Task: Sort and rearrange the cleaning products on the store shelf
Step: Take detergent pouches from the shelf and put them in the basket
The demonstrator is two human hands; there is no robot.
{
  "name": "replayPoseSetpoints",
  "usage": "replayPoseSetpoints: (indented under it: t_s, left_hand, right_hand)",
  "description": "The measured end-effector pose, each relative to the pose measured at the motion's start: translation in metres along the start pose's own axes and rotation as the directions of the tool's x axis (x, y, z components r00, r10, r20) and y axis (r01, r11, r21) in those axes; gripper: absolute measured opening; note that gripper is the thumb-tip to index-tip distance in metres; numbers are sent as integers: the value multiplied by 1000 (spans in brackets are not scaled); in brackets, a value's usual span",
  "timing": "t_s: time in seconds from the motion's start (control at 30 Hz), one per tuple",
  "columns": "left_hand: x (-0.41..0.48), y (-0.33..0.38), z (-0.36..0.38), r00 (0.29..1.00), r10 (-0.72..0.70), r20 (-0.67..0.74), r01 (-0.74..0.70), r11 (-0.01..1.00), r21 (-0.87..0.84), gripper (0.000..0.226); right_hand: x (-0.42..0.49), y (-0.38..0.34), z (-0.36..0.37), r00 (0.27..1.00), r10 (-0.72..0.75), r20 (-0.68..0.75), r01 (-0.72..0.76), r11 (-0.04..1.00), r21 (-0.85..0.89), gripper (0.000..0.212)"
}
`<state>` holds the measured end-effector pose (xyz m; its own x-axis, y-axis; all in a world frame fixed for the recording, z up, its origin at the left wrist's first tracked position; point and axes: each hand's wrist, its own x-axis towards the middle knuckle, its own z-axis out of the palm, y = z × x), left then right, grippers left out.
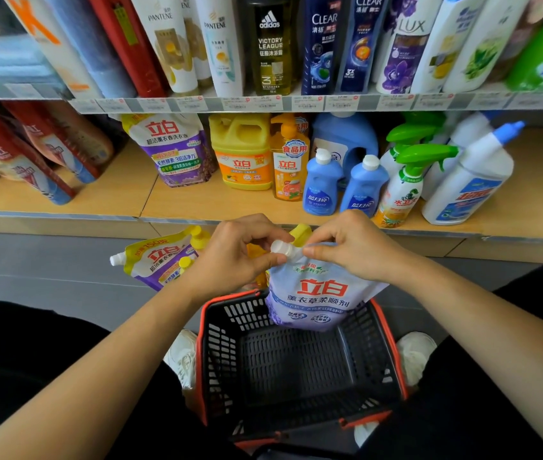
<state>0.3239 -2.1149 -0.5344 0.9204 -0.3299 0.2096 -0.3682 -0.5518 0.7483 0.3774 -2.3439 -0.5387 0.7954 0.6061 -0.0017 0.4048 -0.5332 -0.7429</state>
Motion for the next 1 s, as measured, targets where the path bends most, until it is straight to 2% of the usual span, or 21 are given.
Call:
replayPoseSetpoints:
  t_s: [0.1, 0.23, 0.3, 0.4, 0.47, 0.53, 0.6, 0.63, 0.7, 0.77, 0.8, 0.87, 0.9, 1.0]
  left_hand:
    - [-2, -1, 10, 990, -94, -103, 96, 995, 8, 25]
    - [2, -7, 16, 995, -72, -66, 72, 997, -4, 21]
    - [3, -12, 16, 994, -84, -63, 80, 994, -73, 27]
    - [0, -20, 16, 987, -157, -43, 139, 949, -285, 43]
    - [-2, -31, 18, 977, -213, 24, 211, 935, -285, 49]
    - [-5, -42, 23, 932, -348, 105, 363, 896, -255, 59]
    - [-10, -51, 31, 841, -508, 187, 541, 800, -260, 80]
    - [-14, -55, 36, 793, -566, 227, 610, 744, -273, 84]
    - [-22, -61, 46, 719, -620, 313, 695, 636, -336, 64]
    - [-26, -67, 56, 694, -607, 388, 719, 552, -422, 33]
    - [-26, -71, 60, 696, -596, 400, 712, 504, -489, 26]
    - [-18, -73, 63, 697, -610, 378, 668, 361, -651, 26]
    - [-13, -72, 64, 696, -627, 349, 640, 322, -698, 25]
    - [-3, -65, 66, 696, -691, 194, 530, 312, -788, 2]
  right_hand:
    - [-3, -4, 2, 999, -36, 10, 36, 999, -11, 7]
    - [-4, -6, 2, 999, -49, -6, 49, 999, 4, 8]
    - [-5, -4, 0, 999, -43, -30, 44, 999, 27, 8]
    - [-5, -2, -9, 996, -34, -85, 42, 995, 89, 6]
    - [-7, -3, -19, 992, -43, -121, 56, 992, 110, 7]
    - [-8, -6, -29, 984, -67, -165, 87, 990, 112, 9]
    - [-10, -9, -40, 970, -113, -217, 140, 984, 110, 13]
    - [-11, -11, -44, 961, -135, -242, 166, 980, 112, 16]
    - [-13, -12, -51, 945, -159, -284, 202, 971, 130, 18]
    - [-14, -12, -56, 932, -172, -320, 226, 964, 139, 16]
    - [-15, -11, -59, 922, -175, -346, 235, 962, 139, 16]
    - [-17, -8, -65, 896, -151, -418, 236, 958, 161, 18]
    - [-18, -5, -69, 882, -119, -457, 225, 957, 184, 20]
    - [-19, 9, -80, 832, -8, -555, 165, 958, 234, 17]
